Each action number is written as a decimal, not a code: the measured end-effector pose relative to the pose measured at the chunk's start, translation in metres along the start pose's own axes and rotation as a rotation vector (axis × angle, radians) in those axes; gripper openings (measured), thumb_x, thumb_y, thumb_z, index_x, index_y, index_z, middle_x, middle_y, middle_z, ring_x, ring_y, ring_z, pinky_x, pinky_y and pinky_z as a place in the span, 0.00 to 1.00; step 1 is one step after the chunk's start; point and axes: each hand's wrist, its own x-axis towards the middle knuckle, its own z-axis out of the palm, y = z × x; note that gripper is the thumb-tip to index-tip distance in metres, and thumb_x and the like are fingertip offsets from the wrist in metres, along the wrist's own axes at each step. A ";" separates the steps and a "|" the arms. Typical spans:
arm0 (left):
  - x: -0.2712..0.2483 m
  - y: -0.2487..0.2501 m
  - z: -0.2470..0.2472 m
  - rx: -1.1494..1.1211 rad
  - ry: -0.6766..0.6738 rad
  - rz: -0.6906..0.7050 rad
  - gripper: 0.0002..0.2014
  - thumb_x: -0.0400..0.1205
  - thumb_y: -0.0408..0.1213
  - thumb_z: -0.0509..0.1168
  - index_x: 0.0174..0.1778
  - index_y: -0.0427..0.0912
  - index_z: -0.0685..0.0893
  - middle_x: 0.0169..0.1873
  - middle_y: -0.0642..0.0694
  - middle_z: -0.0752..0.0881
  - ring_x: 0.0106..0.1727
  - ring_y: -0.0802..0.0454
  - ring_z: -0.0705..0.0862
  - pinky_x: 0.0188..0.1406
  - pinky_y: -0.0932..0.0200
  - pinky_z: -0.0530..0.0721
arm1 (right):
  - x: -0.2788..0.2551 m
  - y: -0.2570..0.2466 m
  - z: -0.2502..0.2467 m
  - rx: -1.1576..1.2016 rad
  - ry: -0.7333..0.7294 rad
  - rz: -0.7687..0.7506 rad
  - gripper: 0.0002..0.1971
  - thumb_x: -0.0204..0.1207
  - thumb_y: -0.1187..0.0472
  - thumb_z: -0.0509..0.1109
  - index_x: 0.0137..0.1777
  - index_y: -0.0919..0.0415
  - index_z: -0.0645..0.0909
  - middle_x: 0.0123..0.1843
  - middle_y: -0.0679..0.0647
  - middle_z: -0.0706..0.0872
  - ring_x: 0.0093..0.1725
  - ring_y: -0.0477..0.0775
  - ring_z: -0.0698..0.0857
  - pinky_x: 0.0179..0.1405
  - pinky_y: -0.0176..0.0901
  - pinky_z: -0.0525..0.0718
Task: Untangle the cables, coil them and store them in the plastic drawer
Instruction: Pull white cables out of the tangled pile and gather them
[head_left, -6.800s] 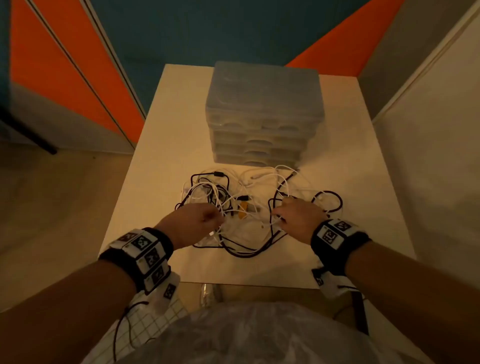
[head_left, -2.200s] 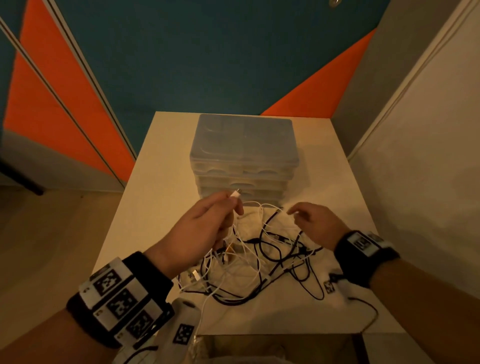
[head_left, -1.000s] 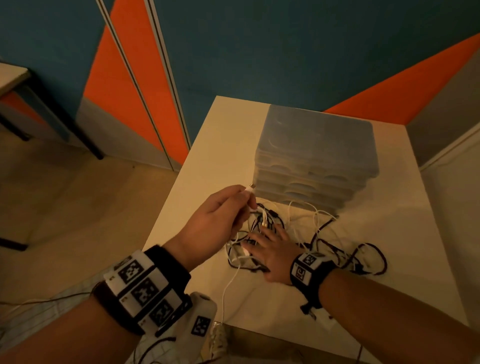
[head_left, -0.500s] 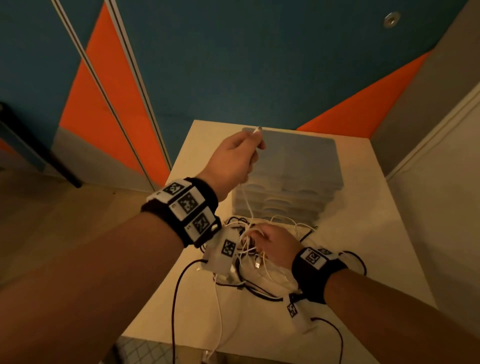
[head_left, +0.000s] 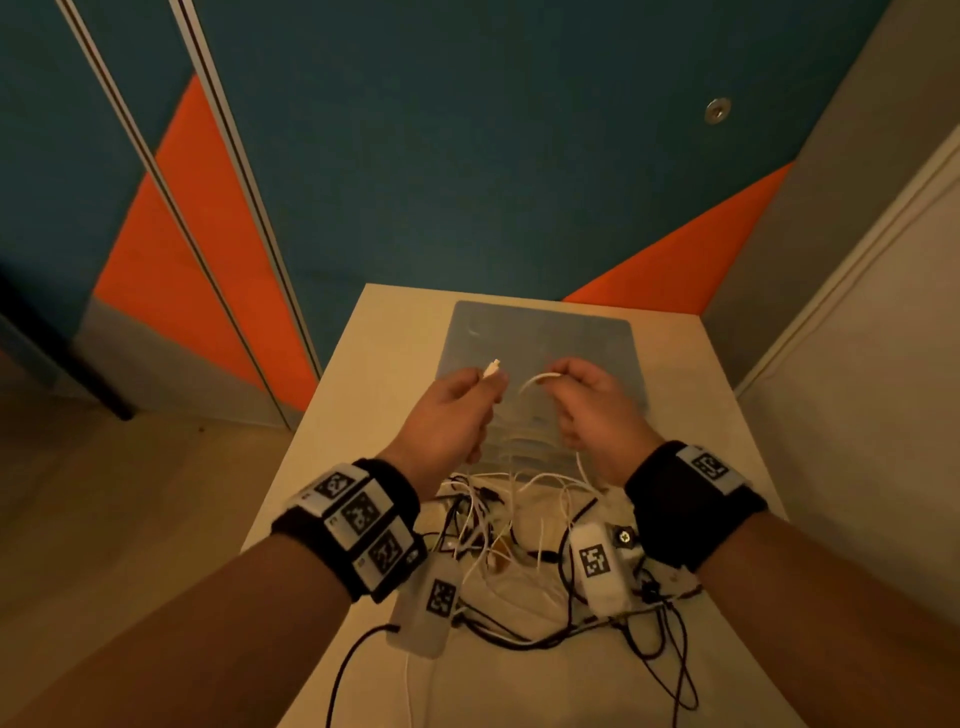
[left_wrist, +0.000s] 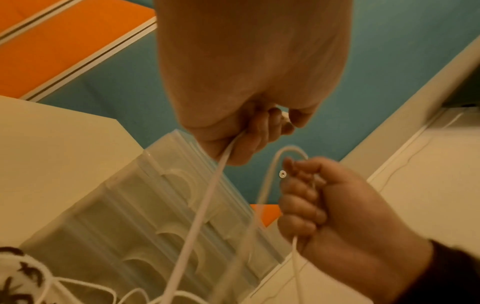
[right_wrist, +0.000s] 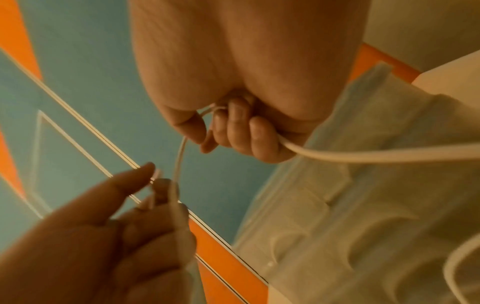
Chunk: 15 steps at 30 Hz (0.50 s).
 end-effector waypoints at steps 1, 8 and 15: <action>0.000 0.000 0.004 0.018 0.002 0.018 0.12 0.87 0.46 0.63 0.40 0.45 0.78 0.23 0.53 0.68 0.22 0.55 0.65 0.23 0.60 0.66 | -0.001 -0.009 -0.002 0.019 -0.007 -0.019 0.09 0.81 0.60 0.64 0.39 0.49 0.79 0.23 0.47 0.66 0.18 0.44 0.62 0.18 0.35 0.58; -0.001 0.015 0.027 -0.041 0.018 0.117 0.17 0.88 0.50 0.60 0.50 0.42 0.88 0.20 0.52 0.68 0.24 0.53 0.66 0.26 0.56 0.68 | -0.004 -0.051 -0.011 0.019 -0.021 -0.116 0.09 0.81 0.64 0.61 0.40 0.53 0.74 0.24 0.51 0.63 0.20 0.48 0.60 0.21 0.40 0.55; -0.005 0.028 0.041 -0.045 -0.082 0.158 0.14 0.88 0.47 0.60 0.46 0.43 0.86 0.20 0.56 0.69 0.23 0.56 0.66 0.23 0.60 0.66 | 0.003 -0.045 -0.020 -0.101 0.074 -0.146 0.05 0.80 0.61 0.63 0.43 0.55 0.77 0.28 0.54 0.72 0.23 0.50 0.70 0.23 0.44 0.68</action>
